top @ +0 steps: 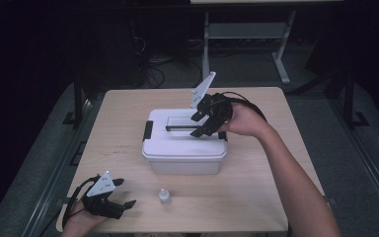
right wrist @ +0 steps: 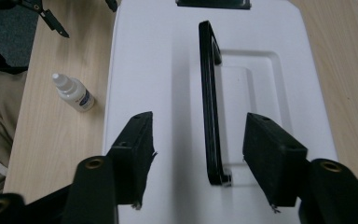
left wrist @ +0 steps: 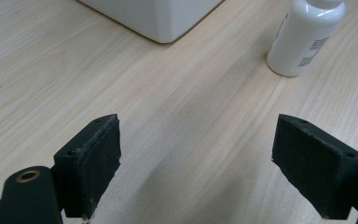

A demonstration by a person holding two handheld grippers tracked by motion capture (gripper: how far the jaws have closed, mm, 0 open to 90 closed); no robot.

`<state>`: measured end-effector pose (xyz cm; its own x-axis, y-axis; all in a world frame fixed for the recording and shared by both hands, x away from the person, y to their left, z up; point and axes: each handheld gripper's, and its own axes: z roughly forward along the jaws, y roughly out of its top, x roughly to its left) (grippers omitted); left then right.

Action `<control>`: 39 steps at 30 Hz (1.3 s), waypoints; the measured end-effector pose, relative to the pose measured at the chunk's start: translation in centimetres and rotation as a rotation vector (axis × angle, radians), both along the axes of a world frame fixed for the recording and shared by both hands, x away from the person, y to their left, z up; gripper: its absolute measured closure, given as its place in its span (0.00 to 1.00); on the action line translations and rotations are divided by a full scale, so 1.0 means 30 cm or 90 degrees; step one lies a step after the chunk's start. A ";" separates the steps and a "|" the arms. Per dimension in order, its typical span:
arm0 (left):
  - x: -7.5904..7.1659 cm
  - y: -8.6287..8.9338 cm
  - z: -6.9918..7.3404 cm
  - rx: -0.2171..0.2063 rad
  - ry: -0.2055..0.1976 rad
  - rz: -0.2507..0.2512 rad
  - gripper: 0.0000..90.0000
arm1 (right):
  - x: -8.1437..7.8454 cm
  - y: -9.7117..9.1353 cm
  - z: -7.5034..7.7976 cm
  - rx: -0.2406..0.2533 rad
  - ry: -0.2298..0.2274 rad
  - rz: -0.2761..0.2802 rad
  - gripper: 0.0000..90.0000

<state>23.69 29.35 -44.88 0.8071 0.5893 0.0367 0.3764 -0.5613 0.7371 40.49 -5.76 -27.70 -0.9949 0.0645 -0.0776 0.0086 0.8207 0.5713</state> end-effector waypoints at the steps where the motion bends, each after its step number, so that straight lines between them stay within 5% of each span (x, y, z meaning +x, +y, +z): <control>1: 0.000 0.000 0.000 0.000 0.000 0.000 0.17 | 0.005 0.009 -0.001 -0.002 -0.005 0.005 0.49; 18: 0.001 0.000 0.004 -0.005 -0.005 -0.005 0.17 | 0.069 0.107 -0.044 -0.036 0.004 0.025 0.89; 25: 0.000 0.002 0.003 -0.008 -0.004 -0.002 0.17 | 0.095 0.127 -0.037 -0.048 0.005 0.032 0.92; 39: 0.000 0.015 0.004 -0.017 -0.004 0.003 0.17 | 0.116 0.113 -0.034 -0.027 0.022 0.031 0.93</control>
